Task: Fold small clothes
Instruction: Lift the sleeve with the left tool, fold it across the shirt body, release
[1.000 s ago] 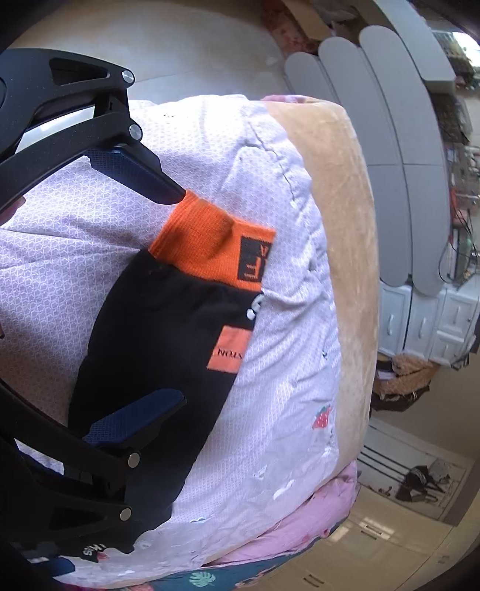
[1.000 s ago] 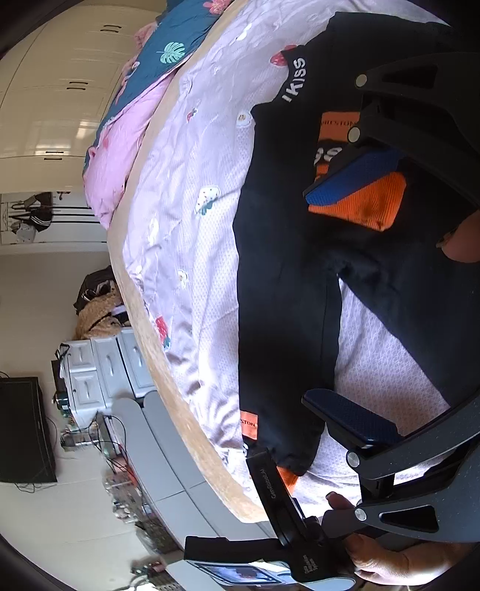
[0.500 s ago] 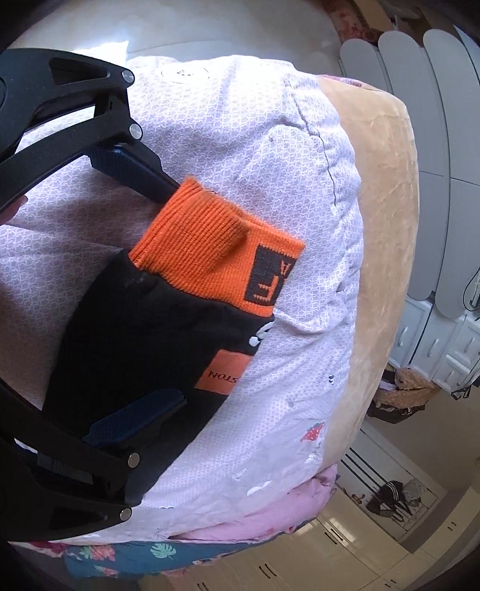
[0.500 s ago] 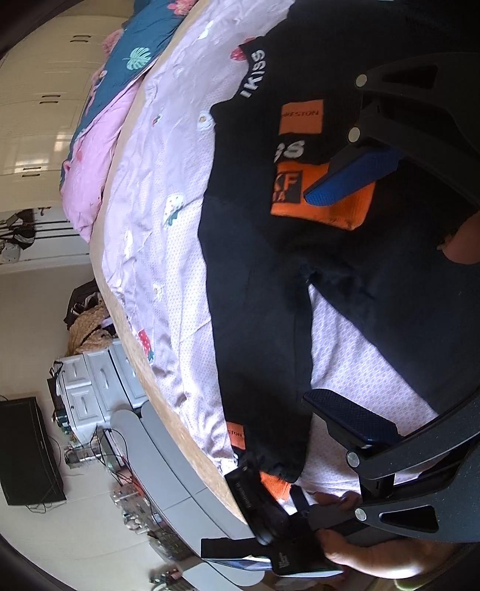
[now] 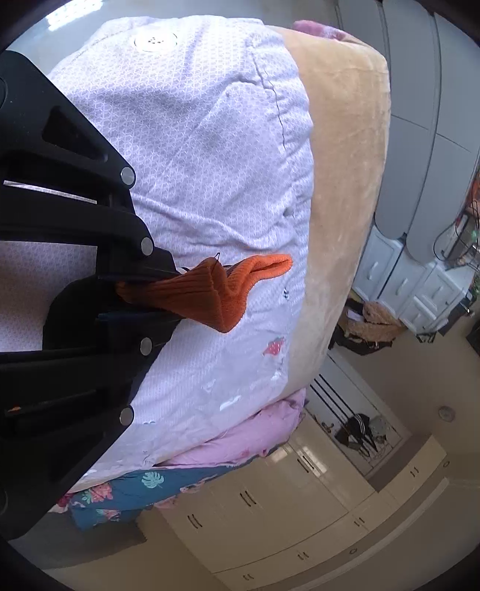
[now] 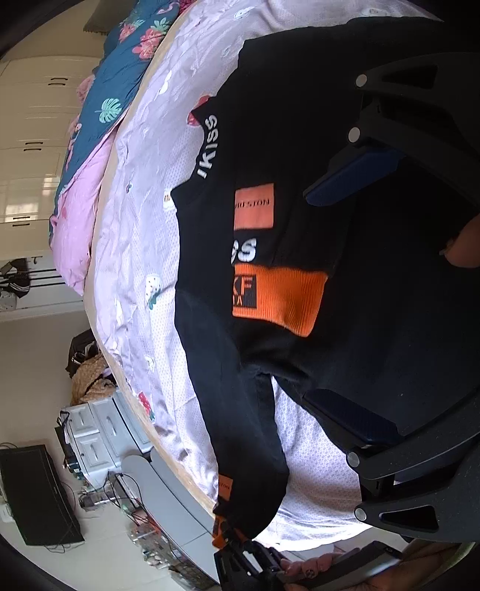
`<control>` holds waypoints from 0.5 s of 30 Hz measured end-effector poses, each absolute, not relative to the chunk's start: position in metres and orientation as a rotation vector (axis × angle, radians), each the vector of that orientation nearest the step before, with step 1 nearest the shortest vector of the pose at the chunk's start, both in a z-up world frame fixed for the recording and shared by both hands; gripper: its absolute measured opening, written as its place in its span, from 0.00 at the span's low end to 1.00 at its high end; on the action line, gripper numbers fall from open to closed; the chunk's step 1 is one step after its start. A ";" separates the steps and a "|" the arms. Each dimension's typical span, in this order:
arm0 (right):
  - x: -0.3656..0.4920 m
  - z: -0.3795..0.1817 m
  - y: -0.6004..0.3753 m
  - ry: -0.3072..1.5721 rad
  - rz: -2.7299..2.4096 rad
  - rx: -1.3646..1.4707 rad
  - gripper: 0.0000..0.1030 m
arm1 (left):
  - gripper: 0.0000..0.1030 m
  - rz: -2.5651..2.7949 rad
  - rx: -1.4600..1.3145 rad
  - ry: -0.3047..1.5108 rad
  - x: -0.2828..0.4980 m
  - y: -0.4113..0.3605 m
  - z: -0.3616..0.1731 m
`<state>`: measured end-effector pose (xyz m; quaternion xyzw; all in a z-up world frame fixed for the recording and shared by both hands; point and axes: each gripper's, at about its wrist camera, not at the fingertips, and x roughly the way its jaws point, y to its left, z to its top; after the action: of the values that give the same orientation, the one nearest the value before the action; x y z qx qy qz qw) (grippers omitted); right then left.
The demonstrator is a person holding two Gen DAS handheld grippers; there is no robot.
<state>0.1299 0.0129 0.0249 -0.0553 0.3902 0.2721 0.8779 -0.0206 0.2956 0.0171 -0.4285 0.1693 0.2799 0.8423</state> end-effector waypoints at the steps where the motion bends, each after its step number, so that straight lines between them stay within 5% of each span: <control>1: 0.130 0.026 0.010 0.810 0.563 -0.114 0.96 | 0.05 0.571 -0.897 0.352 -0.020 0.291 0.022; 15: 0.126 0.059 -0.041 0.751 0.504 -0.062 0.96 | 0.04 0.421 -0.766 0.317 0.000 0.232 0.068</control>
<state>0.1262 -0.0414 0.0590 -0.0301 0.3630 0.2436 0.8989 0.0001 0.2321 0.0684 -0.3694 0.1527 0.2030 0.8939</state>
